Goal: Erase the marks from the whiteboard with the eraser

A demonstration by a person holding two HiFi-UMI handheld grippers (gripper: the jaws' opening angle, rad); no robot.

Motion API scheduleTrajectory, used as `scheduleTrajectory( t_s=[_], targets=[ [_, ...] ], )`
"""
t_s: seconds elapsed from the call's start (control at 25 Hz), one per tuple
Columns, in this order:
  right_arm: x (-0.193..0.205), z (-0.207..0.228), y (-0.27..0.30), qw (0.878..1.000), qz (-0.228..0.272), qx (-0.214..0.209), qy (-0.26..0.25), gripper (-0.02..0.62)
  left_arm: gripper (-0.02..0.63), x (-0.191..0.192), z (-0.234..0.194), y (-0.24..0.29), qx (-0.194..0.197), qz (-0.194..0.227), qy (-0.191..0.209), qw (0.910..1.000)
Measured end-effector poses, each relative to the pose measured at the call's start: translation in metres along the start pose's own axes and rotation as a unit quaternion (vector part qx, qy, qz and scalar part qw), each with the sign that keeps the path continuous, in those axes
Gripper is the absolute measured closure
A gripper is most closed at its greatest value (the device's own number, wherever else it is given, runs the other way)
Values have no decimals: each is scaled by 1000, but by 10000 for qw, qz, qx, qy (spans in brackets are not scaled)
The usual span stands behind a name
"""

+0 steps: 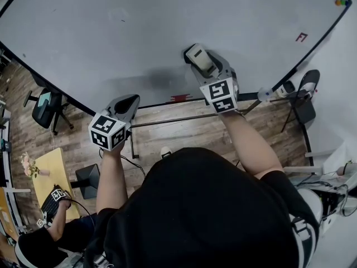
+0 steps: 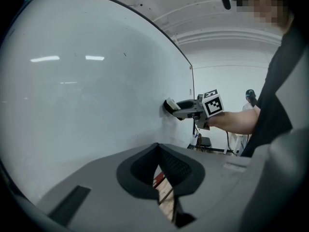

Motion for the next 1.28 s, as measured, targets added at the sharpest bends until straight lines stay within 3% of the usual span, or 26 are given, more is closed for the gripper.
scheduleTrajectory(
  t_s=[0.28, 1.28],
  targets=[
    [-1, 7, -3, 10000, -11, 87, -30, 337, 595, 1, 1, -1, 31, 2, -15, 10000],
    [21, 129, -29, 9908, -143, 1337, 165, 339, 595, -4, 2, 8, 168, -85, 72, 9998]
  ],
)
Point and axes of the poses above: the fingertips, and each gripper's own axes: y forward along the fingers, z to its right, x out of its underside, the point moved 7 cm from there along -y, backward along the fingers, and after that the axes turned 5 degrees about x, right-handed, at the moved point
